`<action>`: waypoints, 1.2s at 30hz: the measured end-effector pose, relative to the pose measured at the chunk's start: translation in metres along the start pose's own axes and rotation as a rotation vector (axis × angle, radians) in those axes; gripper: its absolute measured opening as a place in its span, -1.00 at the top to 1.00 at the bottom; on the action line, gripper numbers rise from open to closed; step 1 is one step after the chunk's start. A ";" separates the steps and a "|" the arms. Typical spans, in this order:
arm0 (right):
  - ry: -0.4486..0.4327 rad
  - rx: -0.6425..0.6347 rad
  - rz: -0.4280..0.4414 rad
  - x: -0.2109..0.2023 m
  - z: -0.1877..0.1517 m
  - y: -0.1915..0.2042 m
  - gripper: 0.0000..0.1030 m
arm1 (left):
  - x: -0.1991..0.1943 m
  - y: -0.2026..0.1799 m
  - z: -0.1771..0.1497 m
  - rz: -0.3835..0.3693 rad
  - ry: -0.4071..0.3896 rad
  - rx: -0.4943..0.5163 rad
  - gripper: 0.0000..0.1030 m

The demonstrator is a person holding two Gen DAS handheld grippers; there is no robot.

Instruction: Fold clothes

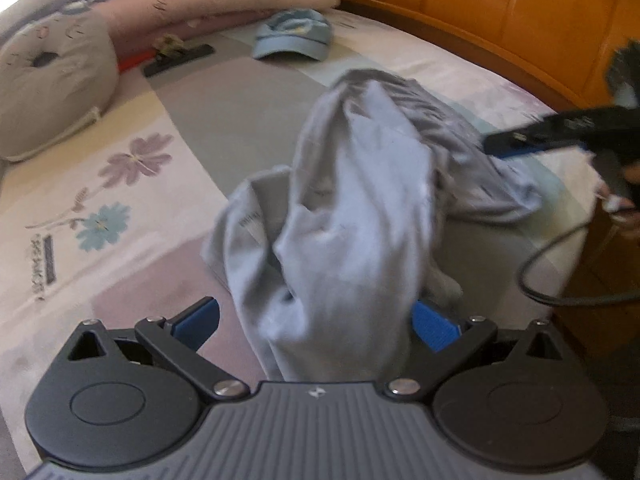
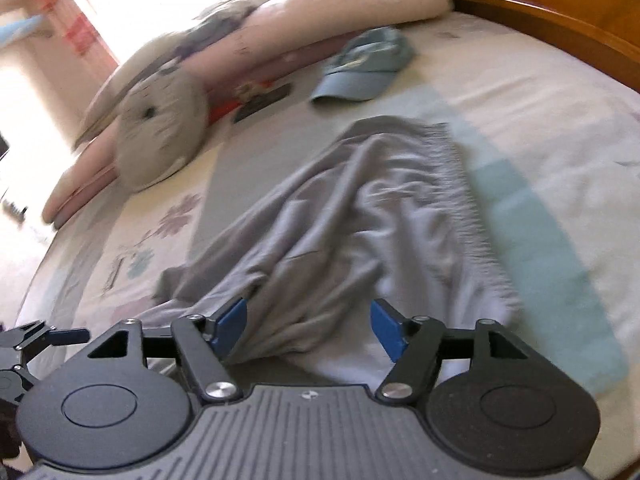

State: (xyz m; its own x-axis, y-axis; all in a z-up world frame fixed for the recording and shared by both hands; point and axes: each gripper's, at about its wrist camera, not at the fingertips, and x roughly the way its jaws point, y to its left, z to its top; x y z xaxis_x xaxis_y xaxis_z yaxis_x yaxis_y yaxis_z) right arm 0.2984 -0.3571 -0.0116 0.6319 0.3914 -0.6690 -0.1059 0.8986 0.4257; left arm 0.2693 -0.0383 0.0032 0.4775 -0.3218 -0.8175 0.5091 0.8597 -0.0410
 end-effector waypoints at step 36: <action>0.022 -0.105 0.120 0.006 -0.010 0.019 -0.60 | 0.019 0.016 -0.024 0.258 0.008 -0.100 -0.99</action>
State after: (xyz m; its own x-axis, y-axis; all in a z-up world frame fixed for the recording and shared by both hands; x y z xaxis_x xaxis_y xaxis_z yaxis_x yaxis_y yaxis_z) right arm 0.2923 -0.3358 -0.0134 0.5932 0.5004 -0.6307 -0.2601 0.8605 0.4381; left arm 0.2693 -0.0208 -0.0269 0.5764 -0.0847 -0.8128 0.2985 0.9477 0.1129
